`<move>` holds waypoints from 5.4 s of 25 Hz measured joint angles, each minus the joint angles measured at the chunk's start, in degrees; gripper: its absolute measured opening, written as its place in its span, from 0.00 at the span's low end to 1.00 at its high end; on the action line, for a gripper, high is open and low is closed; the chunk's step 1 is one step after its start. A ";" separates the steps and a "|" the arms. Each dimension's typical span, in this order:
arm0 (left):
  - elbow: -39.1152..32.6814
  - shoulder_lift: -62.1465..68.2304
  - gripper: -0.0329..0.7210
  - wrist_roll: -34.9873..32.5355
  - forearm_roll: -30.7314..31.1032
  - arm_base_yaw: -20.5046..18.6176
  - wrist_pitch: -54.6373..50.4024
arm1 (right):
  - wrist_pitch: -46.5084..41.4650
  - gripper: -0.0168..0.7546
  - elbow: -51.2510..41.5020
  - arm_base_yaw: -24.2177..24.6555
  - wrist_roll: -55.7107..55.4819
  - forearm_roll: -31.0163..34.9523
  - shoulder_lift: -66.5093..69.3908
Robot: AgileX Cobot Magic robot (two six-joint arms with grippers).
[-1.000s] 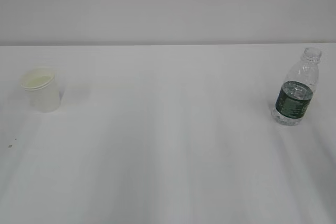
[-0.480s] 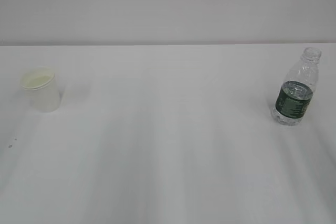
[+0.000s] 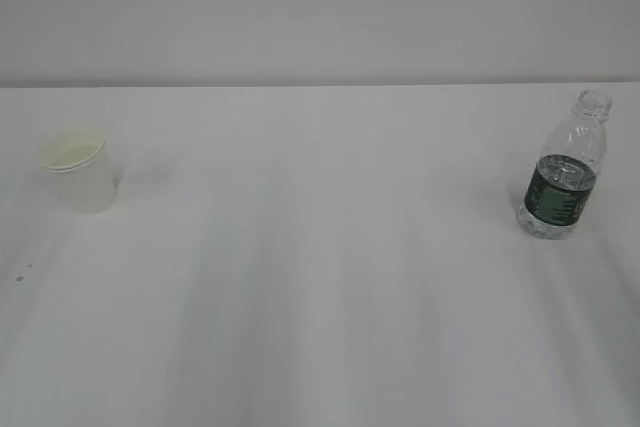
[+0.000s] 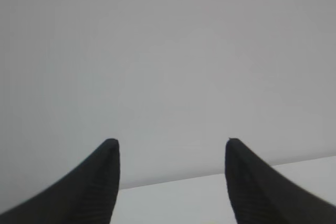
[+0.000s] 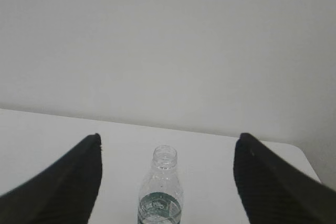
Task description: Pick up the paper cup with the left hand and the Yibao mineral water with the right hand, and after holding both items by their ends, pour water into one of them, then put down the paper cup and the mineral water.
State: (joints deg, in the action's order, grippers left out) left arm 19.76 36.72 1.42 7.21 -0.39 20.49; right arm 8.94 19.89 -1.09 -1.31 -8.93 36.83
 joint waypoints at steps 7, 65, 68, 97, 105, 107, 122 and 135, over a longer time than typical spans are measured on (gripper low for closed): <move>0.00 -6.36 0.65 0.00 0.00 0.00 -7.24 | -3.65 0.79 1.00 0.00 -0.43 -0.17 0.00; 8.60 -17.19 0.61 0.00 -6.30 0.00 -48.04 | -50.38 0.79 9.39 0.00 10.52 10.66 -17.21; 8.60 -17.32 0.61 0.00 -7.57 0.00 -49.97 | -51.02 0.79 9.39 0.00 10.52 10.88 -17.21; 8.96 -17.36 0.56 0.00 -10.23 0.00 -68.02 | -60.51 0.79 9.39 0.00 9.69 12.46 -17.21; 9.00 -17.36 0.54 0.00 -10.46 0.00 -70.47 | -61.00 0.79 8.48 0.00 9.53 12.46 -17.21; 9.00 -17.36 0.54 0.00 -10.46 0.00 -70.57 | -61.00 0.79 8.48 0.00 9.53 12.46 -17.21; 9.90 -17.36 0.52 -1.42 -13.42 0.00 -73.37 | -61.25 0.78 8.48 0.00 9.43 13.51 -17.21; 10.61 -17.62 0.51 -1.83 -13.52 0.00 -79.79 | -67.43 0.72 9.53 0.00 9.43 14.13 -17.21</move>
State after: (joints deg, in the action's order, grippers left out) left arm 30.38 19.11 -0.41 -6.31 -0.39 -59.30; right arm -58.49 29.42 -1.09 8.13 5.21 19.62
